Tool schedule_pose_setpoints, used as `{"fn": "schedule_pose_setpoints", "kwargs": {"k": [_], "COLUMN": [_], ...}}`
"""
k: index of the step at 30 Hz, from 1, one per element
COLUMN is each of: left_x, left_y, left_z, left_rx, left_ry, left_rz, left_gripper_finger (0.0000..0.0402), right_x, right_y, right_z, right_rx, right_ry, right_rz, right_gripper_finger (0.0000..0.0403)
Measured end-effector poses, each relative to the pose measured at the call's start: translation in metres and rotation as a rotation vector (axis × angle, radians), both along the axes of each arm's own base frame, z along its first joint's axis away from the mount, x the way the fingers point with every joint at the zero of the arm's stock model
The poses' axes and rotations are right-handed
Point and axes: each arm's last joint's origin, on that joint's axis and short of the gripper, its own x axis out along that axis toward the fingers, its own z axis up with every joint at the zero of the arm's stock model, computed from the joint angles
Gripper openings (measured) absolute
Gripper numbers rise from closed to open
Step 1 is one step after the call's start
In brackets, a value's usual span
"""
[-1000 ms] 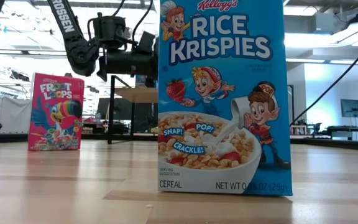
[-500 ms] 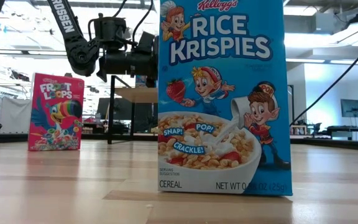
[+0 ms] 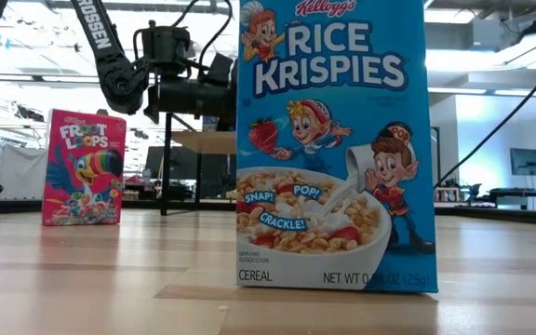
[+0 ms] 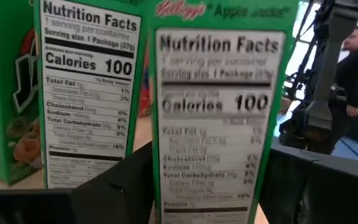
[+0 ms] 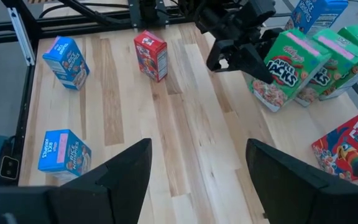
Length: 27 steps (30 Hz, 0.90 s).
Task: Stack cereal on shelf
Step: Put the green cereal box on the shelf aligned with the green cereal boxes
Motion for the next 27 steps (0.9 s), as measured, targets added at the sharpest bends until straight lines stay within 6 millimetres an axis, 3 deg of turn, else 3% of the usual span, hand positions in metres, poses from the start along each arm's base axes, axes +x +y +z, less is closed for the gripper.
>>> {"fn": "schedule_pose_setpoints", "kwargs": {"k": [11, 27], "left_x": [0.0020, 0.0026], "left_y": [-0.0050, -0.0061], "left_z": [0.0005, 0.0002], "left_rx": [0.030, 0.060], "left_ry": [0.006, 0.023], "left_rz": [-0.049, 0.012], "left_gripper_finger": [0.0210, 0.0210], "right_x": [0.0000, 0.0000], "right_y": [0.0001, 0.0000], "right_z": [0.0001, 0.0000], "right_rx": [0.002, 0.001], "right_ry": [0.000, 0.001], "right_rz": [0.001, 0.002], "right_gripper_finger": [0.0286, 0.0286]}}
